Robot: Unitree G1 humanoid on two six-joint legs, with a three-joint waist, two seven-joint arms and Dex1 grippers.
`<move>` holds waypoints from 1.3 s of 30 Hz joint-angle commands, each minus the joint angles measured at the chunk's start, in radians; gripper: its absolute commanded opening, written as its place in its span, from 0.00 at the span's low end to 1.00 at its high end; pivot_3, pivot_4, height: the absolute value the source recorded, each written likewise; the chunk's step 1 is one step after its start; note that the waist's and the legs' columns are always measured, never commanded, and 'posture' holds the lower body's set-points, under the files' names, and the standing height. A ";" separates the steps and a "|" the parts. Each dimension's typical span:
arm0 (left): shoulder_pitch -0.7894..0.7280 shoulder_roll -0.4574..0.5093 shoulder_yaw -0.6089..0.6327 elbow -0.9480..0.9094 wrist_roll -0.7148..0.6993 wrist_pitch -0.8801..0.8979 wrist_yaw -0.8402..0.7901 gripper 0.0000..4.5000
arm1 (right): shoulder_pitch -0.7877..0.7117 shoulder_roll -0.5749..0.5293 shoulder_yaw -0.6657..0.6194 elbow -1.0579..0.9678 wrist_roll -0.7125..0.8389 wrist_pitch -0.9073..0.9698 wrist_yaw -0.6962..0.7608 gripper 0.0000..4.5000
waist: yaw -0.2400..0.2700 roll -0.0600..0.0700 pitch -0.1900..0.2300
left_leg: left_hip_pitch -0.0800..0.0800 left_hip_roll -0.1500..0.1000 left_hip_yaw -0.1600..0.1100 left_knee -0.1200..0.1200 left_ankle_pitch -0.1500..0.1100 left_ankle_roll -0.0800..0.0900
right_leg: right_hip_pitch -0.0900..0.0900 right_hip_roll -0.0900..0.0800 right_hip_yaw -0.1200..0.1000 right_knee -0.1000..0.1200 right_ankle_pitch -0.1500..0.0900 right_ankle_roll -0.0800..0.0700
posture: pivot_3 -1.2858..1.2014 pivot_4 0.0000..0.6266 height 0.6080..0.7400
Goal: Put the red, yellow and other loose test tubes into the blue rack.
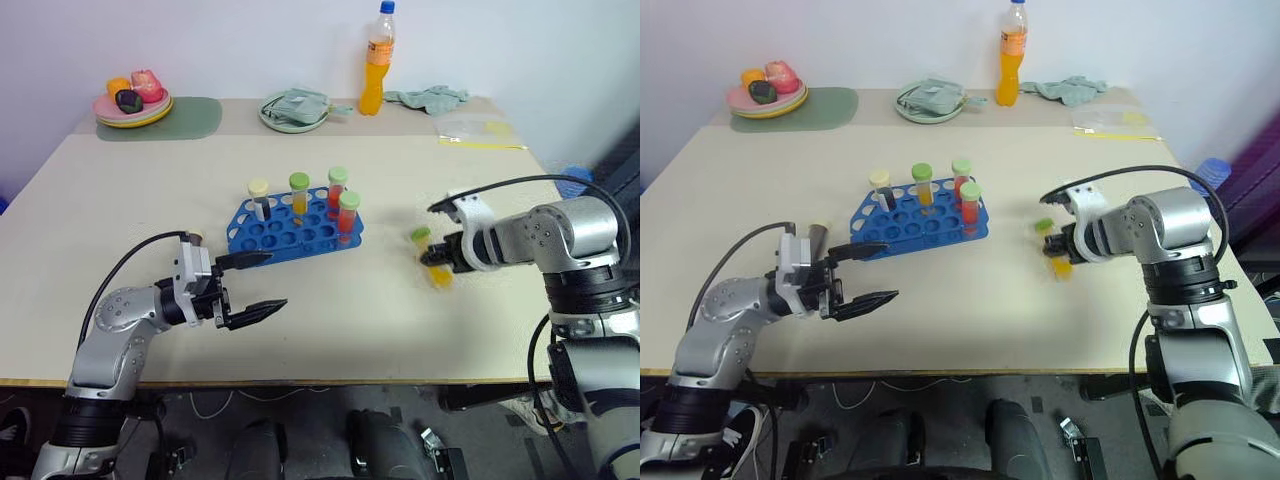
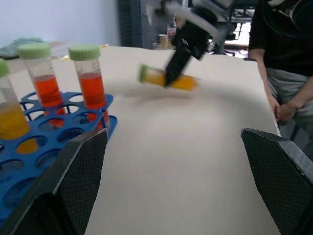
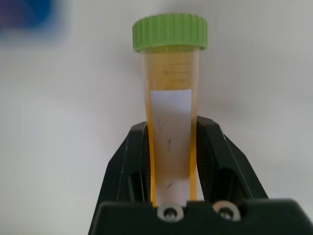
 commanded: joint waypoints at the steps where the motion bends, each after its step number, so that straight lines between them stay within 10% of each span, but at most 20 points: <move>1: -0.015 0.020 0.021 -0.008 -0.019 -0.003 -0.013 1.00 | 0.079 0.024 -0.151 -0.170 -0.025 -0.233 -0.001 0.18 | 0.007 0.000 0.000 | 0.000 0.000 0.000 0.000 0.000 0.000 | 0.000 0.000 0.000 0.000 0.000 0.000 | 0.52 0.24 1.00; 7: -0.060 0.051 0.030 0.058 -0.019 -0.006 -0.053 1.00 | 0.177 0.313 -0.253 -0.347 -0.011 -0.587 -0.095 0.18 | -0.009 0.000 0.000 | 0.001 -0.001 0.001 0.001 0.000 0.000 | 0.001 -0.001 0.000 0.000 0.000 0.000 | 0.52 0.24 1.00; 15: -0.114 0.066 0.036 0.106 -0.027 0.006 -0.088 1.00 | 0.252 0.526 0.066 -0.440 -0.235 -1.055 -0.040 0.18 | -0.008 0.001 0.000 | 0.002 0.003 -0.001 0.000 0.000 0.000 | 0.000 0.004 0.000 0.003 0.000 0.000 | 0.52 0.24 1.00; 20: -0.125 0.079 0.044 0.118 -0.033 0.020 -0.100 1.00 | 0.374 0.582 0.281 -0.245 -0.362 -1.351 0.087 0.18 | -0.007 0.000 0.000 | 0.002 0.002 -0.001 0.001 0.000 0.000 | 0.001 0.004 0.000 0.003 -0.001 -0.003 | 0.52 0.24 1.00; 39: -0.034 0.108 0.102 0.030 -0.049 0.042 -0.058 1.00 | 0.217 0.671 0.277 0.499 -0.520 -1.798 0.173 0.18 | -0.008 0.001 0.000 | 0.003 0.003 0.000 0.001 0.002 -0.003 | 0.001 0.004 0.001 0.006 -0.001 -0.004 | 0.52 0.24 1.00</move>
